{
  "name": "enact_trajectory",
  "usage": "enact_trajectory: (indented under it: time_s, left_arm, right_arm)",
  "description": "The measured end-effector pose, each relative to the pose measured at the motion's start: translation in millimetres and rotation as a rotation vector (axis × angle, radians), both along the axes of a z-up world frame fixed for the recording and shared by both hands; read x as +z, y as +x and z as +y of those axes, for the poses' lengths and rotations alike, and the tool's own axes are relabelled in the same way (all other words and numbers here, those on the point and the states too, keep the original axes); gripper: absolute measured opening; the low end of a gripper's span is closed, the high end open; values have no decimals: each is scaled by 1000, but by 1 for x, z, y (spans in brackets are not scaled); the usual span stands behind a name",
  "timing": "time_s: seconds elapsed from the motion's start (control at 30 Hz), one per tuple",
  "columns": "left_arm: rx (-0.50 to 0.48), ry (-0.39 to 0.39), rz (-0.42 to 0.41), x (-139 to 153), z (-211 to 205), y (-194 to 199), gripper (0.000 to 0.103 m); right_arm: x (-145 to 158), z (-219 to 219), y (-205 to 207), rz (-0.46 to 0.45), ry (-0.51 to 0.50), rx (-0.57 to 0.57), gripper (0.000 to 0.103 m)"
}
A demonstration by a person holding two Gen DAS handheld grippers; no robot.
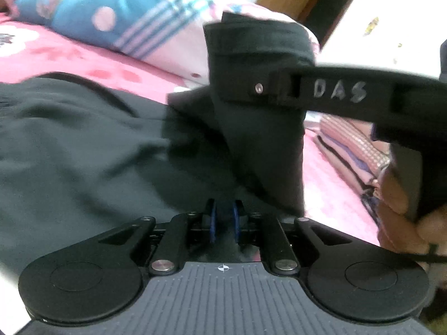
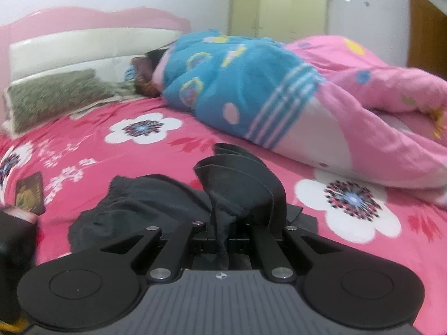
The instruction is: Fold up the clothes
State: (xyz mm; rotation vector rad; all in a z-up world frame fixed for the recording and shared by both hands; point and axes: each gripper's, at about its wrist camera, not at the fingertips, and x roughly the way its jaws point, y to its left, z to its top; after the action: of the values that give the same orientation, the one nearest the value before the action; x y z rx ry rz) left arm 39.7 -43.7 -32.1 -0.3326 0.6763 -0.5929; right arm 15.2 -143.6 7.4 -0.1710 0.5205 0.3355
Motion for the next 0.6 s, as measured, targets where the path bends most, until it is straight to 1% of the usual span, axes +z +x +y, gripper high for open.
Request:
enact_trajectory:
  time_s: [0.23,0.37,0.43,0.47,0.53,0.57,0.6]
  left_arm:
    - [97,-56,-65,16,76,-32,11]
    - [162,-117,-59,17,112,-45,11]
    - [182,-144,-62,17,125,-45,11]
    - [190,-161,-60,15,132,-46,11]
    - [187,-225,-55,13,146,-48,11]
    - [188,-237,-55,12,150,-49,9]
    - [188,-247,-56,11,154,-50,9]
  right_arm:
    - [-13,50,-3,-37,-91,92,3]
    - [-25,79,-11,-55,-164,151,3]
    - [-31,93,-16,-65,-202,183,3]
    - [-34,100,-19,-74,-224,198,3]
    - [-41,114,-27,-88,-271,237,3]
    - [-44,120,-31,-93,-290,254,3]
    - [-48,125,-34,-100,-313,267,3]
